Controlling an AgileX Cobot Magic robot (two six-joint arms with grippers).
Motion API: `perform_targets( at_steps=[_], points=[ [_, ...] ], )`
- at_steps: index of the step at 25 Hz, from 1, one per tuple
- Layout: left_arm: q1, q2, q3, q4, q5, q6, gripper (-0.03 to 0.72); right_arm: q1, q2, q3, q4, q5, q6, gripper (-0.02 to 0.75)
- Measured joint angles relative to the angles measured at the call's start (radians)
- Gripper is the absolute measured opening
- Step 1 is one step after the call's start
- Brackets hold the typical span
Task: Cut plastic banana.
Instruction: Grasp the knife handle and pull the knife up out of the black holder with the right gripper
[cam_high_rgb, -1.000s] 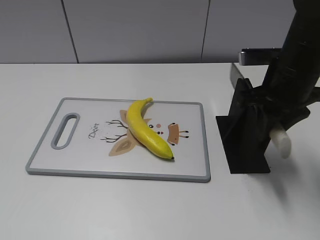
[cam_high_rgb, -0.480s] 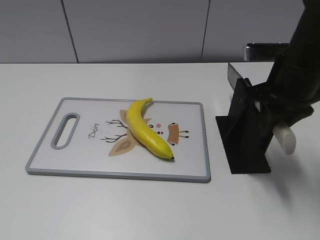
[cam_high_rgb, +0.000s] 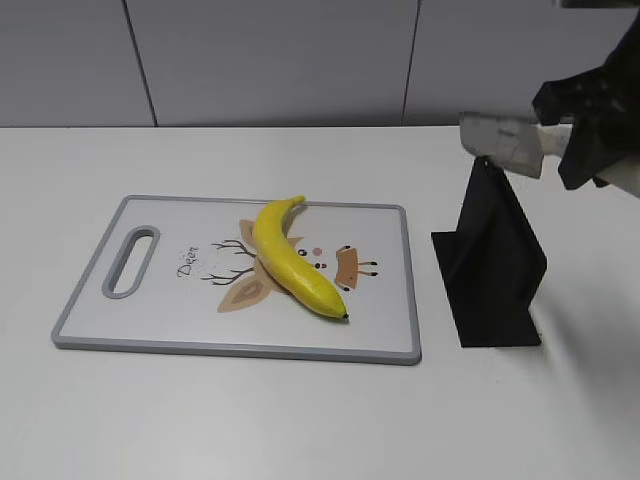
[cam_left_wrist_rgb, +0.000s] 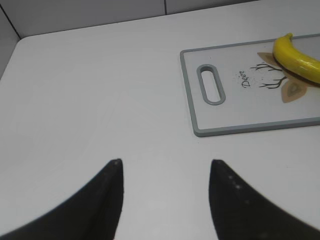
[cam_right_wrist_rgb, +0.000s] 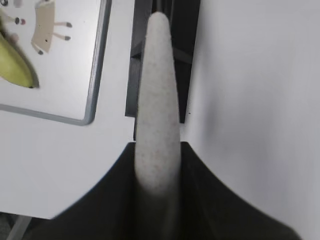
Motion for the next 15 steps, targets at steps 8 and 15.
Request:
perform_targets(
  at_steps=[8, 15],
  points=[
    [0.000, 0.000, 0.000, 0.002, 0.000, 0.000, 0.529, 0.000, -0.119, 0.000, -0.039, -0.044, -0.013, 0.179],
    [0.000, 0.000, 0.000, 0.002, -0.001, 0.000, 0.491, 0.000, -0.177, 0.000, 0.065, -0.079, -0.402, 0.179]
  ],
)
